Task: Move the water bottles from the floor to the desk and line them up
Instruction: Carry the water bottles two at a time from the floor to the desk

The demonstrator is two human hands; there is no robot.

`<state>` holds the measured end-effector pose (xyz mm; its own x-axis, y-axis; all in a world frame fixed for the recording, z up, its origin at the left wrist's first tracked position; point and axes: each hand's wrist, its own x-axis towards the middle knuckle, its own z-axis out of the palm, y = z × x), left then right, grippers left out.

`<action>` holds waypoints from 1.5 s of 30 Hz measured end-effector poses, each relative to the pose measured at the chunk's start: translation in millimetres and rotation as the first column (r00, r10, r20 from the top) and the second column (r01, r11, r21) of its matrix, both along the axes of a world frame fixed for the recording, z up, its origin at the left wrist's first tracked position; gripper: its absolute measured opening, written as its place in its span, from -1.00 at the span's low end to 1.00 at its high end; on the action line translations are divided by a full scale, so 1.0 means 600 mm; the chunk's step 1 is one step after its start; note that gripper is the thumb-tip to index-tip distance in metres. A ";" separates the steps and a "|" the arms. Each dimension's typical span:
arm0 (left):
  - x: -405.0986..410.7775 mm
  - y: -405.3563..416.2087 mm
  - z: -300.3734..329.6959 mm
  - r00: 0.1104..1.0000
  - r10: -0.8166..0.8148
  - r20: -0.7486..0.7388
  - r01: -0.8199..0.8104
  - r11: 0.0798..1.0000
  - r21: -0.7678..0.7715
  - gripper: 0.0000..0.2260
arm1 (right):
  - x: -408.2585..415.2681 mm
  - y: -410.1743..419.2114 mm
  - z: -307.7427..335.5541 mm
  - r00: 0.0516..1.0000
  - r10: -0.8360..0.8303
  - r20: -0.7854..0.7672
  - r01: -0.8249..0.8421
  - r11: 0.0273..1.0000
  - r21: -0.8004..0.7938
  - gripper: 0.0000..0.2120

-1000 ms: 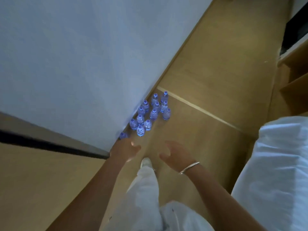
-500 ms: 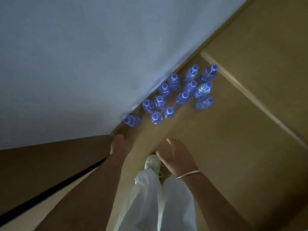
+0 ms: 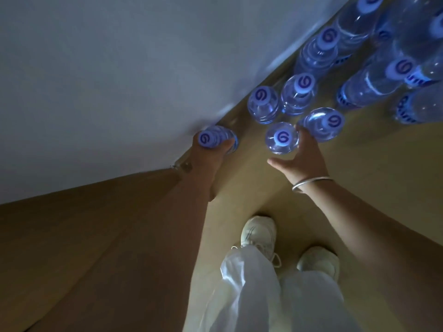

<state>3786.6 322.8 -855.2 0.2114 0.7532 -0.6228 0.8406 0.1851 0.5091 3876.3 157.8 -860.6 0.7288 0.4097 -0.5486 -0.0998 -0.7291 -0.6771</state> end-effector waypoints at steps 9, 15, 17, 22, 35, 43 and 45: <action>-0.046 -0.035 0.086 0.972 -0.233 -0.022 0.233 0.973 0.006 -0.53 | -0.007 0.009 0.014 0.951 0.218 0.219 -0.161 0.955 -0.249 -0.30; -0.078 -0.124 0.227 0.990 -0.137 0.031 0.136 0.990 0.028 -0.53 | -0.053 -0.060 0.202 0.944 0.189 0.271 -0.177 0.982 -0.066 -0.45; -0.086 -0.150 0.286 0.989 -0.147 0.026 0.147 0.989 0.008 -0.40 | -0.064 -0.081 0.280 0.943 0.188 0.273 -0.183 0.982 -0.043 -0.47; -0.120 -0.206 0.459 0.980 -0.186 0.068 0.188 0.982 -0.024 -0.41 | -0.095 -0.132 0.482 0.909 0.246 0.337 -0.257 0.966 -0.014 -0.48; -0.332 -0.290 0.967 0.971 -0.218 0.101 0.179 0.936 0.303 -0.62 | -0.237 -0.185 0.952 0.746 0.468 0.473 -0.565 0.821 0.079 -0.57; -0.606 -0.378 1.162 1.000 -0.007 0.011 0.001 0.857 0.515 -0.49 | -0.463 -0.190 1.128 0.526 0.640 0.561 -0.806 0.585 0.089 -0.68; -0.691 -0.412 1.201 0.998 0.058 0.004 -0.050 0.817 0.574 -0.44 | -0.539 -0.193 1.156 0.504 0.704 0.500 -0.846 0.520 0.121 -0.63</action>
